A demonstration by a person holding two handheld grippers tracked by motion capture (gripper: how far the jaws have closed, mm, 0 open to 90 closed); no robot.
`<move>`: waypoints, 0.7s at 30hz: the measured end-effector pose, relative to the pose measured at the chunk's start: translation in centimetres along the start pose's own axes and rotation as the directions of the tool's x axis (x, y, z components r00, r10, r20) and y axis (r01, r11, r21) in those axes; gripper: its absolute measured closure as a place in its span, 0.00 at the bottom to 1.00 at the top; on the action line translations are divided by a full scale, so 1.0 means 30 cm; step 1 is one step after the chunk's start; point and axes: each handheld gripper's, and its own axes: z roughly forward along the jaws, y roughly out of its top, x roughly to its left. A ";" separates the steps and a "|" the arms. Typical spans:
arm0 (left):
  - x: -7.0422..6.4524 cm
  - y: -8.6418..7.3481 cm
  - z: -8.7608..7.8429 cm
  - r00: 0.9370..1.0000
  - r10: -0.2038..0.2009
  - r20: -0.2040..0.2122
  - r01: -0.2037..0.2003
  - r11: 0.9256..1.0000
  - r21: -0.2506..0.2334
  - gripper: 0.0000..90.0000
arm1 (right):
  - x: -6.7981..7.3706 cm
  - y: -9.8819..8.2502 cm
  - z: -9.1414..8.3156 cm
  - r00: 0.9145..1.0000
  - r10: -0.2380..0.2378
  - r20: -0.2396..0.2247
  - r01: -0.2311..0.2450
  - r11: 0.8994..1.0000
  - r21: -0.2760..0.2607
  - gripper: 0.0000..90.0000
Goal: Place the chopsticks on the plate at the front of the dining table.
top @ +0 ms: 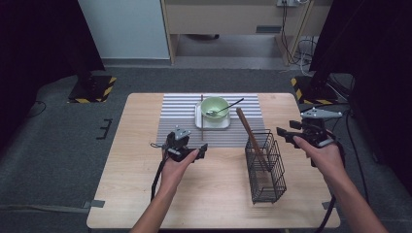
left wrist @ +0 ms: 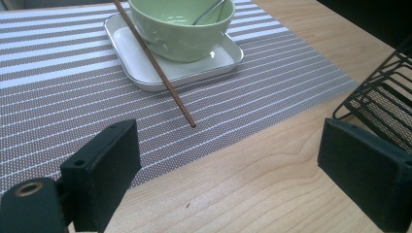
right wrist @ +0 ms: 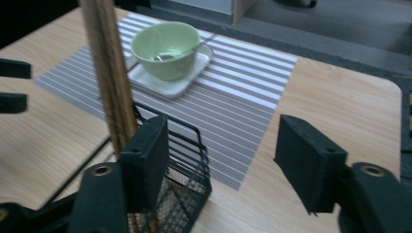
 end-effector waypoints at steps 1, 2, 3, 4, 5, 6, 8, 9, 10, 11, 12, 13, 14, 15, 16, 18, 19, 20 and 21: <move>-0.002 0.000 -0.002 1.000 0.005 0.003 -0.005 1.000 -0.001 0.09 | 0.005 0.008 -0.002 1.000 -0.007 -0.008 0.007 1.000 -0.004 0.46; -0.003 0.001 -0.005 1.000 0.010 0.006 -0.010 1.000 0.001 0.09 | 0.011 0.016 -0.003 1.000 -0.013 -0.015 0.013 1.000 -0.007 0.47; -0.004 0.001 -0.007 1.000 0.013 0.008 -0.013 1.000 -0.003 0.09 | 0.017 0.024 -0.004 1.000 -0.020 -0.021 0.019 1.000 -0.009 0.49; -0.005 0.001 -0.010 1.000 0.020 0.009 -0.020 1.000 -0.003 0.09 | 0.024 0.032 -0.003 0.999 -0.026 -0.028 0.026 1.000 -0.010 0.50; -0.005 0.002 -0.013 0.999 0.033 0.010 -0.033 0.999 0.002 0.09 | 0.029 0.039 -0.002 0.999 -0.035 -0.034 0.035 0.999 -0.012 0.52; -0.005 0.005 -0.017 0.999 0.039 0.010 -0.039 0.999 -0.001 0.08 | 0.035 0.046 -0.002 0.998 -0.040 -0.039 0.039 0.999 -0.016 0.55; -0.001 0.009 -0.027 0.999 0.036 0.009 -0.036 0.999 -0.010 0.08 | 0.043 0.056 0.001 0.997 -0.050 -0.051 0.049 0.998 -0.026 0.61; 0.001 0.011 -0.031 0.999 0.034 0.010 -0.034 0.999 -0.011 0.08 | 0.049 0.061 0.003 0.997 -0.053 -0.057 0.051 0.998 -0.029 0.62; 0.002 0.011 -0.035 0.999 0.043 0.011 -0.043 0.999 -0.004 0.08 | 0.053 0.066 0.004 0.996 -0.059 -0.065 0.057 0.998 -0.031 0.63; 0.002 0.011 -0.037 0.999 0.049 0.012 -0.049 0.999 0.001 0.08 | 0.058 0.070 0.006 0.996 -0.063 -0.070 0.060 0.998 -0.034 0.64; 0.002 0.011 -0.040 0.998 0.054 0.011 -0.054 0.999 0.005 0.08 | 0.064 0.075 0.008 0.995 -0.063 -0.074 0.060 0.998 -0.036 0.66; 0.002 0.011 -0.043 0.999 0.053 0.013 -0.053 0.999 0.006 0.08 | 0.069 0.081 0.009 0.995 -0.063 -0.078 0.060 0.997 -0.039 0.66; 0.003 0.011 -0.046 0.999 0.052 0.015 -0.052 0.999 0.004 0.08 | 0.075 0.086 0.011 0.995 -0.061 -0.084 0.057 0.997 -0.043 0.67; 0.004 0.010 -0.049 0.998 0.054 0.013 -0.054 0.999 0.003 0.08 | 0.079 0.091 0.012 0.994 -0.061 -0.091 0.057 0.997 -0.046 0.68; 0.006 0.010 -0.052 0.998 0.059 0.012 -0.060 0.998 0.006 0.08 | 0.085 0.095 0.014 0.994 -0.060 -0.095 0.056 0.997 -0.050 0.69; 0.009 0.009 -0.057 0.998 0.059 0.011 -0.059 0.998 0.002 0.08 | 0.095 0.102 0.021 0.993 -0.057 -0.103 0.052 0.997 -0.055 0.72; 0.012 0.008 -0.061 0.998 0.054 0.010 -0.054 0.999 -0.003 0.08 | 0.101 0.105 0.025 0.992 -0.060 -0.107 0.054 0.997 -0.055 0.73; 0.015 0.007 -0.063 0.999 0.053 0.009 -0.053 0.999 -0.004 0.08 | 0.108 0.108 0.030 0.992 -0.068 -0.108 0.062 0.997 -0.055 0.75; 0.017 0.005 -0.064 0.999 0.050 0.010 -0.050 0.999 -0.005 0.09 | 0.116 0.109 0.035 0.991 -0.077 -0.107 0.071 0.996 -0.059 0.77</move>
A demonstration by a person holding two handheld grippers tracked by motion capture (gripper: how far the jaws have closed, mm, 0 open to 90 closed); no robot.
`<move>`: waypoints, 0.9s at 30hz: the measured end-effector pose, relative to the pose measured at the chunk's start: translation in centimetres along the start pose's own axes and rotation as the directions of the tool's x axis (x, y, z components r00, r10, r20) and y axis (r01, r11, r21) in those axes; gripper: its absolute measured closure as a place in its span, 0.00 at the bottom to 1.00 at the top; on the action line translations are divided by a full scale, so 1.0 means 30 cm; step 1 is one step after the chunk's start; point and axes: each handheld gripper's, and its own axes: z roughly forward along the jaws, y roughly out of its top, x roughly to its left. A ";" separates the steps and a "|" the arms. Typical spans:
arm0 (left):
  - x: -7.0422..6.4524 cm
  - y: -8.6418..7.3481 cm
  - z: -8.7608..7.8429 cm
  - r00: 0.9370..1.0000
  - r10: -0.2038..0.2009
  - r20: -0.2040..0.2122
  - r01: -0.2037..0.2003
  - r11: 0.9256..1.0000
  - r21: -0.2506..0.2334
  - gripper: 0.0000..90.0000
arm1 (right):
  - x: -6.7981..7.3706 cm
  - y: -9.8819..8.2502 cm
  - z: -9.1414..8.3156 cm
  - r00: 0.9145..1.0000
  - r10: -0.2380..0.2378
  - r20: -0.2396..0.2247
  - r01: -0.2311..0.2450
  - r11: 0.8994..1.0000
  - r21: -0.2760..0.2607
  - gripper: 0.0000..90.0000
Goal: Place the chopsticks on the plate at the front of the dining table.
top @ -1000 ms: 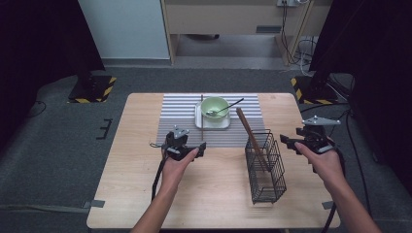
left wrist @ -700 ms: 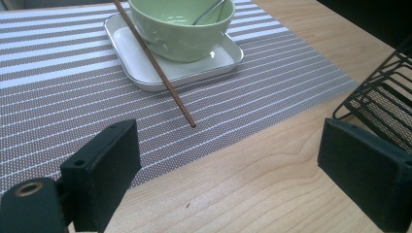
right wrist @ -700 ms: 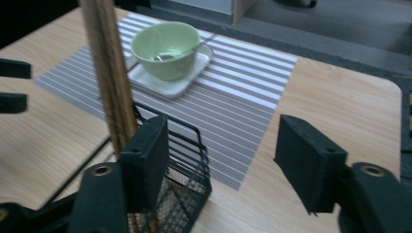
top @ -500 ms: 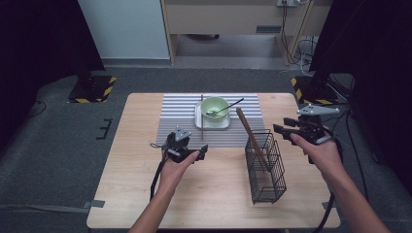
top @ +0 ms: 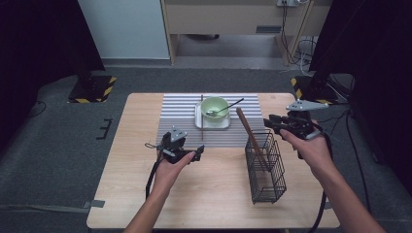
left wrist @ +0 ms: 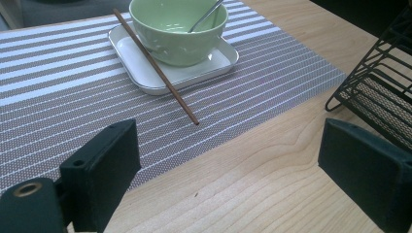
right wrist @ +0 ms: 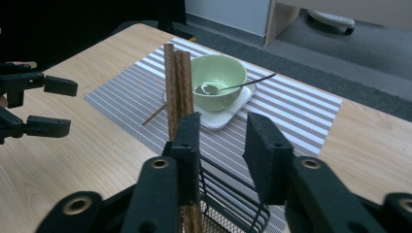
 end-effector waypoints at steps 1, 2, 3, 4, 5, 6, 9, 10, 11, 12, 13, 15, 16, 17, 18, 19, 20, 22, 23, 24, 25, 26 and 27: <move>0.002 -0.002 -0.001 1.000 0.001 0.000 -0.001 1.000 0.002 0.09 | 0.007 0.002 0.006 1.000 -0.011 0.001 0.011 1.000 -0.003 0.79; 0.004 -0.005 -0.003 1.000 0.002 0.000 -0.002 1.000 0.005 0.09 | 0.013 0.003 0.012 1.000 -0.018 -0.001 0.018 1.000 -0.007 0.81; 0.005 -0.008 -0.003 1.000 0.001 0.001 -0.001 1.000 0.005 0.09 | 0.019 0.005 0.018 1.000 -0.022 -0.006 0.022 1.000 -0.006 0.82; 0.007 -0.010 -0.004 1.000 0.004 0.000 -0.004 1.000 0.008 0.09 | 0.024 0.006 0.026 1.000 -0.024 -0.011 0.024 1.000 -0.005 0.83; 0.008 -0.012 -0.006 1.000 0.003 -0.001 -0.003 1.000 0.008 0.09 | 0.029 0.006 0.033 1.000 -0.026 -0.016 0.026 1.000 -0.003 0.85; 0.009 -0.014 -0.008 1.000 0.000 0.000 0.000 1.000 0.005 0.09 | 0.034 0.006 0.040 0.999 -0.027 -0.021 0.027 1.000 0.000 0.85; 0.013 -0.017 -0.013 1.000 0.005 -0.002 -0.005 1.000 0.005 0.09 | 0.045 0.006 0.063 0.999 -0.033 -0.032 0.034 0.999 0.012 0.87; 0.013 -0.018 -0.015 1.000 0.004 -0.003 -0.004 1.000 0.004 0.09 | 0.049 0.005 0.071 0.999 -0.033 -0.036 0.034 0.999 0.019 0.87; 0.014 -0.020 -0.016 1.000 0.006 -0.003 -0.006 1.000 0.002 0.09 | 0.052 0.005 0.079 0.999 -0.036 -0.039 0.036 0.999 0.024 0.87; 0.014 -0.021 -0.017 1.000 0.007 -0.004 -0.007 1.000 0.003 0.10 | 0.056 0.005 0.087 0.999 -0.034 -0.041 0.036 0.999 0.031 0.85; 0.014 -0.023 -0.017 1.000 0.007 -0.003 -0.007 1.000 0.003 0.10 | 0.060 0.005 0.095 0.999 -0.035 -0.040 0.036 0.999 0.036 0.83; 0.013 -0.027 -0.016 1.000 0.006 -0.001 -0.006 1.000 0.005 0.10 | 0.066 0.007 0.112 0.999 -0.034 -0.040 0.036 0.998 0.048 0.80; 0.012 -0.029 -0.015 1.000 0.006 0.000 -0.006 1.000 0.006 0.10 | 0.069 0.008 0.120 0.999 -0.033 -0.039 0.035 0.998 0.050 0.78; 0.012 -0.030 -0.015 1.000 0.009 0.000 -0.009 1.000 0.009 0.10 | 0.072 0.010 0.128 0.999 -0.031 -0.036 0.033 0.998 0.056 0.75; 0.010 -0.032 -0.014 1.000 0.011 0.003 -0.011 1.000 0.010 0.10 | 0.074 0.011 0.136 0.999 -0.029 -0.030 0.031 0.998 0.059 0.73; 0.008 -0.034 -0.012 1.000 0.015 0.004 -0.015 1.000 0.011 0.10 | 0.076 0.012 0.144 0.999 -0.024 -0.025 0.025 0.998 0.063 0.72; 0.006 -0.035 -0.011 1.000 0.018 0.003 -0.018 1.000 0.012 0.10 | 0.079 0.013 0.154 1.000 -0.021 -0.020 0.022 0.998 0.065 0.70; 0.003 -0.038 -0.009 1.000 0.027 0.000 -0.027 1.000 0.014 0.10 | 0.082 0.014 0.167 1.000 -0.021 -0.013 0.022 0.997 0.070 0.68; 0.002 -0.039 -0.009 1.000 0.026 0.002 -0.026 1.000 0.015 0.10 | 0.084 0.014 0.170 1.000 -0.021 -0.012 0.022 0.997 0.069 0.68; 0.002 -0.040 -0.009 1.000 0.028 0.004 -0.028 0.999 0.018 0.10 | 0.087 0.014 0.174 1.000 -0.025 -0.010 0.026 0.997 0.068 0.68; 0.001 -0.042 -0.008 1.000 0.028 0.005 -0.028 0.999 0.018 0.10 | 0.089 0.015 0.178 0.999 -0.031 -0.008 0.031 0.997 0.067 0.68; 0.000 -0.043 -0.007 1.000 0.026 0.005 -0.026 1.000 0.016 0.10 | 0.092 0.014 0.181 0.999 -0.034 -0.004 0.034 0.997 0.069 0.68; -0.001 -0.043 -0.007 1.000 0.026 0.005 -0.026 1.000 0.016 0.10 | 0.094 0.015 0.185 0.999 -0.041 -0.002 0.041 0.997 0.069 0.69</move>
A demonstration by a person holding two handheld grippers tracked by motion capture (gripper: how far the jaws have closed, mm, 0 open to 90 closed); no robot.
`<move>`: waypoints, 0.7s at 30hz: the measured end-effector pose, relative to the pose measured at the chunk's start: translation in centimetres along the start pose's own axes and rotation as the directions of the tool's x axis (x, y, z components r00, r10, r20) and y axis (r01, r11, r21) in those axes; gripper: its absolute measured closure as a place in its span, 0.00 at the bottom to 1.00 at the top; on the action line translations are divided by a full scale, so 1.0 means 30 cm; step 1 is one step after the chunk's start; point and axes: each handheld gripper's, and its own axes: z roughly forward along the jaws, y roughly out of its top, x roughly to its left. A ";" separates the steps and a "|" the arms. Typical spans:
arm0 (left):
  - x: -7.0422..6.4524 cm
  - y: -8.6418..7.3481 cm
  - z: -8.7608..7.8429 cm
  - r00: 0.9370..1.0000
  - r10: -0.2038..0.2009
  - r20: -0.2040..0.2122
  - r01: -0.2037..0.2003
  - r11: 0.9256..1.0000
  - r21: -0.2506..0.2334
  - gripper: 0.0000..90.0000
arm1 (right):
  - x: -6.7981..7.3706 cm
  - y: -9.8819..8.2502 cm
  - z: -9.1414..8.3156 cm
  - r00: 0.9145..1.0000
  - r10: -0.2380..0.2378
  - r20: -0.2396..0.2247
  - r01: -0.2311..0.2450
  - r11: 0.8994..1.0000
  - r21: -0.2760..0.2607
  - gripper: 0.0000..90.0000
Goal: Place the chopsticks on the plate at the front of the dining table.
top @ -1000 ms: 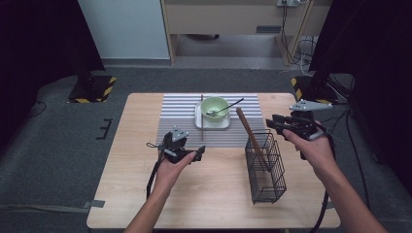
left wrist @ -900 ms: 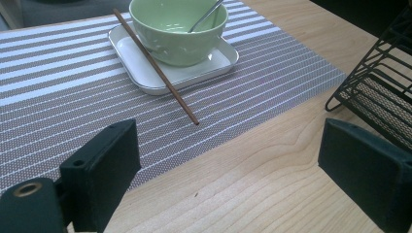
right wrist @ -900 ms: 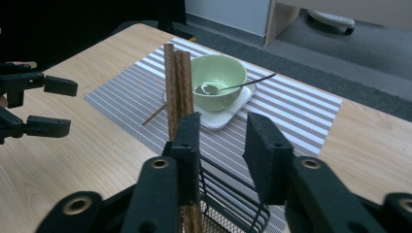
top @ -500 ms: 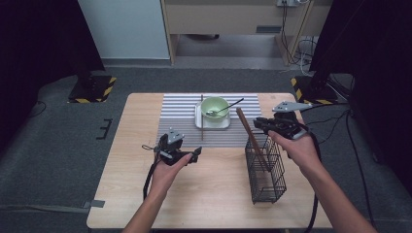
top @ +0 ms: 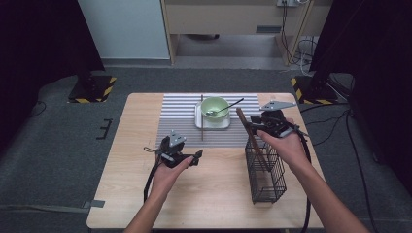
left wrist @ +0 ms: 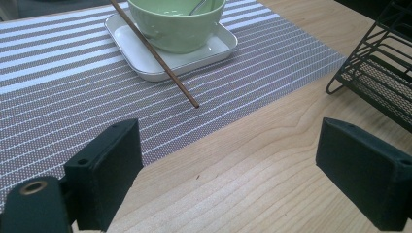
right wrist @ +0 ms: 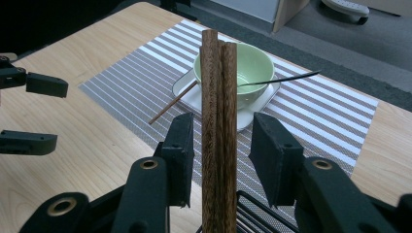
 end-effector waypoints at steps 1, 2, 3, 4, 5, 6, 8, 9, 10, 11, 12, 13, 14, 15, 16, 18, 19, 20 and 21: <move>0.000 -0.001 0.000 1.000 0.000 0.001 0.000 1.000 0.000 0.10 | 0.002 0.000 0.003 1.000 -0.002 0.001 0.002 1.000 0.002 0.70; 0.000 -0.001 0.000 1.000 -0.001 0.002 0.001 1.000 -0.001 0.10 | 0.004 0.001 0.006 1.000 -0.004 0.005 0.004 1.000 0.005 0.71; 0.000 -0.002 0.000 1.000 -0.002 0.001 0.002 1.000 -0.002 0.10 | 0.004 0.002 0.010 1.000 -0.009 0.011 0.009 1.000 0.006 0.72; 0.000 -0.003 0.000 1.000 -0.003 0.002 0.003 1.000 -0.002 0.10 | 0.005 0.003 0.013 1.000 -0.010 0.014 0.010 1.000 0.005 0.74; 0.000 -0.004 0.001 1.000 -0.004 0.003 0.004 1.000 -0.002 0.10 | 0.005 0.004 0.016 1.000 -0.009 0.015 0.009 1.000 0.004 0.75; 0.000 -0.005 0.000 1.000 -0.002 0.004 0.002 1.000 0.001 0.10 | 0.005 0.006 0.019 1.000 -0.010 0.017 0.010 1.000 0.003 0.76; 0.001 -0.007 0.002 1.000 -0.002 0.005 0.002 1.000 0.004 0.10 | 0.007 0.009 0.024 1.000 -0.007 0.016 0.007 1.000 0.007 0.77; 0.001 -0.008 0.002 1.000 -0.004 0.006 0.004 1.000 0.004 0.10 | 0.010 0.011 0.028 1.000 -0.009 0.018 0.009 1.000 0.008 0.76; 0.001 -0.009 0.002 1.000 -0.006 0.007 0.006 1.000 0.003 0.10 | 0.013 0.013 0.032 1.000 -0.015 0.020 0.015 1.000 0.011 0.76; 0.001 -0.010 0.002 1.000 -0.007 0.008 0.007 1.000 0.001 0.10 | 0.017 0.014 0.034 1.000 -0.014 0.021 0.014 1.000 0.013 0.76; 0.001 -0.011 0.002 1.000 -0.006 0.010 0.006 1.000 0.002 0.10 | 0.020 0.016 0.037 1.000 -0.019 0.023 0.019 1.000 0.012 0.77; 0.001 -0.012 0.002 1.000 -0.004 0.012 0.004 1.000 0.003 0.10 | 0.024 0.017 0.039 0.999 -0.026 0.027 0.025 1.000 0.014 0.78; 0.002 -0.013 0.001 1.000 -0.002 0.013 0.002 1.000 0.005 0.10 | 0.026 0.018 0.042 0.999 -0.031 0.031 0.031 0.999 0.018 0.78; 0.002 -0.014 0.001 1.000 -0.003 0.014 0.003 1.000 0.004 0.10 | 0.028 0.019 0.044 0.999 -0.032 0.041 0.031 0.999 0.019 0.80; 0.002 -0.015 0.000 1.000 -0.004 0.015 0.004 1.000 0.003 0.10 | 0.028 0.020 0.045 0.998 -0.030 0.046 0.029 0.999 0.020 0.81; 0.002 -0.017 0.000 1.000 -0.007 0.013 0.007 1.000 0.002 0.10 | 0.025 0.022 0.046 0.999 -0.019 0.047 0.018 1.000 0.020 0.83; 0.003 -0.018 0.000 1.000 -0.010 0.013 0.010 1.000 0.000 0.10 | 0.026 0.023 0.045 0.999 -0.015 0.050 0.014 1.000 0.022 0.84; 0.003 -0.020 0.001 1.000 -0.012 0.014 0.012 1.000 0.000 0.10 | 0.026 0.023 0.044 0.998 -0.016 0.054 0.015 1.000 0.022 0.84; 0.004 -0.022 0.002 1.000 -0.011 0.014 0.011 1.000 0.003 0.10 | 0.027 0.023 0.045 0.998 -0.016 0.055 0.015 1.000 0.022 0.84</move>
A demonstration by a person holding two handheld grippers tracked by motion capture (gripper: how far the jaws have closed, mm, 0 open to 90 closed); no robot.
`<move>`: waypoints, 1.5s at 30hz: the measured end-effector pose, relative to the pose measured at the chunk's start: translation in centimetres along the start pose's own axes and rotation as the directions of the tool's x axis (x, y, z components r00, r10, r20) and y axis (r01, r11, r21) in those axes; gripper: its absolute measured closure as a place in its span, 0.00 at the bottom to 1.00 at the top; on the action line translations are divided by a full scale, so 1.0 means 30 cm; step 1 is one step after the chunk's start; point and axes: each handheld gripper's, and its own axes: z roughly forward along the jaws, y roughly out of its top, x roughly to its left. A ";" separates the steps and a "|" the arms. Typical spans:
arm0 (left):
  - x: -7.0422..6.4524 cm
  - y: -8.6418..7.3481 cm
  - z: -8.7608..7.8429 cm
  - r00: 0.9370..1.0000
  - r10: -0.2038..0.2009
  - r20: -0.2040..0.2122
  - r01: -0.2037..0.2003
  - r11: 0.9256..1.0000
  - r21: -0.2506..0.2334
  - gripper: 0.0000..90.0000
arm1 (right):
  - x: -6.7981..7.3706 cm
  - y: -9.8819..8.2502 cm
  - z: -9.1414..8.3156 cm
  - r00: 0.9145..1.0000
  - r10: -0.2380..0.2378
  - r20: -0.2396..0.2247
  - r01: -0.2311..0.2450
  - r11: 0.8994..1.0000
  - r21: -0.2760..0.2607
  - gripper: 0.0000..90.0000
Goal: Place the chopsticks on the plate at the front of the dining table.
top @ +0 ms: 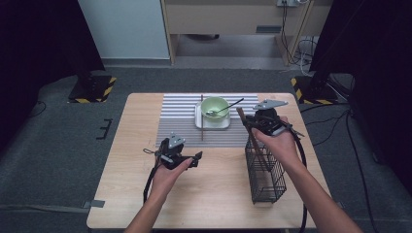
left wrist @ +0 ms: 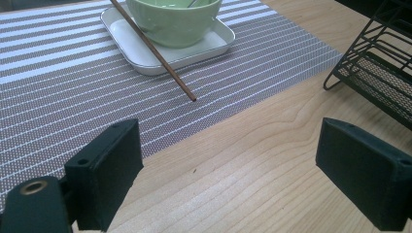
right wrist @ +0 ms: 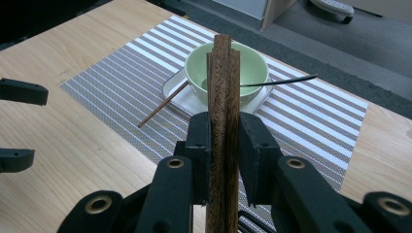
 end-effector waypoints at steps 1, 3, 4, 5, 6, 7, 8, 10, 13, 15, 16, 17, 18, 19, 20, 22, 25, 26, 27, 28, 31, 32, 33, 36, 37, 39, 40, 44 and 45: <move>0.000 -0.002 0.001 1.000 -0.001 0.001 0.001 1.000 0.001 0.10 | 0.001 0.000 0.000 1.000 -0.002 0.003 0.002 1.000 0.001 0.84; -0.002 -0.005 0.003 1.000 -0.001 0.005 0.001 1.000 0.002 0.10 | 0.004 0.000 0.000 1.000 -0.008 0.010 0.008 1.000 0.002 0.87; -0.002 -0.007 0.004 1.000 0.000 0.007 0.000 1.000 0.002 0.10 | 0.002 0.000 -0.001 1.000 -0.010 0.012 0.010 1.000 0.001 0.89; -0.002 -0.008 0.005 1.000 0.000 0.008 0.000 1.000 0.001 0.10 | -0.001 0.000 -0.002 1.000 -0.006 0.006 0.006 1.000 -0.003 0.91; -0.002 -0.009 0.005 1.000 0.000 0.008 0.000 1.000 0.002 0.10 | -0.004 0.000 -0.004 1.000 0.001 0.000 -0.001 1.000 -0.008 0.92; -0.002 -0.009 0.005 1.000 0.000 0.008 0.000 1.000 0.003 0.10 | -0.005 0.001 -0.006 1.000 0.008 -0.004 -0.008 1.000 -0.009 0.92; -0.001 -0.010 0.005 1.000 0.000 0.006 0.000 1.000 0.004 0.10 | -0.006 0.001 -0.009 1.000 0.005 -0.005 -0.005 1.000 -0.011 0.93; 0.000 -0.010 0.003 1.000 -0.001 0.005 0.001 1.000 0.002 0.10 | -0.010 0.003 -0.014 1.000 0.008 -0.009 -0.008 1.000 -0.018 0.93; 0.001 -0.010 0.001 1.000 0.000 0.005 0.000 1.000 0.001 0.10 | -0.015 0.008 -0.026 0.999 0.019 -0.026 -0.019 0.999 -0.031 0.94; 0.002 -0.010 0.000 1.000 -0.003 0.004 0.003 1.000 -0.004 0.10 | -0.020 0.013 -0.035 0.999 0.026 -0.033 -0.027 0.999 -0.038 0.94; 0.003 -0.009 -0.001 1.000 -0.005 0.003 0.005 1.000 -0.006 0.10 | -0.023 0.015 -0.041 0.999 0.033 -0.037 -0.034 0.998 -0.048 0.94; 0.004 -0.009 -0.001 1.000 -0.007 0.002 0.007 1.000 -0.008 0.10 | -0.028 0.017 -0.048 0.999 0.036 -0.041 -0.039 0.998 -0.057 0.94; 0.004 -0.009 -0.001 1.000 -0.008 0.003 0.008 1.000 -0.009 0.10 | -0.032 0.020 -0.056 0.998 0.040 -0.041 -0.042 0.997 -0.065 0.94; 0.004 -0.008 -0.002 1.000 -0.010 0.002 0.010 1.000 -0.012 0.11 | -0.036 0.022 -0.064 0.998 0.044 -0.042 -0.047 0.996 -0.075 0.94; 0.005 -0.007 -0.002 1.000 -0.011 0.002 0.011 1.000 -0.013 0.11 | -0.041 0.026 -0.073 0.998 0.046 -0.044 -0.050 0.995 -0.088 0.94; 0.004 -0.005 -0.003 1.000 -0.015 0.004 0.015 1.000 -0.022 0.11 | -0.051 0.032 -0.094 0.997 0.060 -0.050 -0.066 0.991 -0.112 0.94; 0.003 -0.001 -0.003 1.000 -0.014 0.006 0.014 1.000 -0.023 0.11 | -0.065 0.040 -0.125 0.996 0.073 -0.055 -0.081 0.986 -0.147 0.94; 0.003 0.001 -0.004 1.000 -0.011 0.005 0.011 1.000 -0.022 0.11 | -0.069 0.042 -0.135 0.995 0.077 -0.059 -0.085 0.984 -0.157 0.94; 0.001 0.004 -0.005 1.000 -0.012 0.005 0.012 1.000 -0.026 0.11 | -0.072 0.045 -0.144 0.995 0.080 -0.061 -0.089 0.982 -0.167 0.94; -0.001 0.007 -0.007 1.000 -0.011 0.007 0.011 1.000 -0.029 0.11 | -0.075 0.047 -0.152 0.995 0.083 -0.063 -0.093 0.980 -0.176 0.94; -0.006 0.016 -0.011 1.000 -0.001 0.011 0.001 0.999 -0.034 0.11 | -0.083 0.055 -0.172 0.994 0.090 -0.069 -0.102 0.973 -0.205 0.94; -0.008 0.018 -0.012 1.000 -0.002 0.012 0.002 0.999 -0.037 0.11 | -0.085 0.059 -0.178 0.993 0.092 -0.074 -0.106 0.971 -0.213 0.94; -0.009 0.020 -0.013 1.000 -0.001 0.012 0.001 0.999 -0.040 0.11 | -0.087 0.063 -0.183 0.993 0.094 -0.075 -0.109 0.969 -0.223 0.94; -0.013 0.023 -0.015 1.000 0.001 0.013 0.000 0.999 -0.048 0.11 | -0.090 0.075 -0.199 0.991 0.101 -0.082 -0.119 0.961 -0.248 0.94; -0.013 0.024 -0.015 1.000 0.006 0.015 -0.006 0.999 -0.047 0.11 | -0.091 0.080 -0.204 0.992 0.100 -0.082 -0.118 0.960 -0.254 0.94; -0.015 0.024 -0.014 1.000 0.008 0.014 -0.008 0.999 -0.047 0.11 | -0.090 0.088 -0.213 0.991 0.100 -0.084 -0.119 0.957 -0.266 0.94; -0.016 0.024 -0.013 1.000 0.007 0.015 -0.007 0.999 -0.048 0.11 | -0.089 0.092 -0.218 0.992 0.099 -0.084 -0.118 0.955 -0.272 0.94; -0.019 0.025 -0.009 1.000 0.003 0.013 -0.002 0.998 -0.056 0.11 | -0.088 0.106 -0.244 0.991 0.102 -0.088 -0.125 0.940 -0.317 0.94; -0.020 0.025 -0.009 1.000 0.003 0.012 -0.002 0.998 -0.056 0.11 | -0.088 0.110 -0.251 0.990 0.106 -0.090 -0.130 0.937 -0.325 0.94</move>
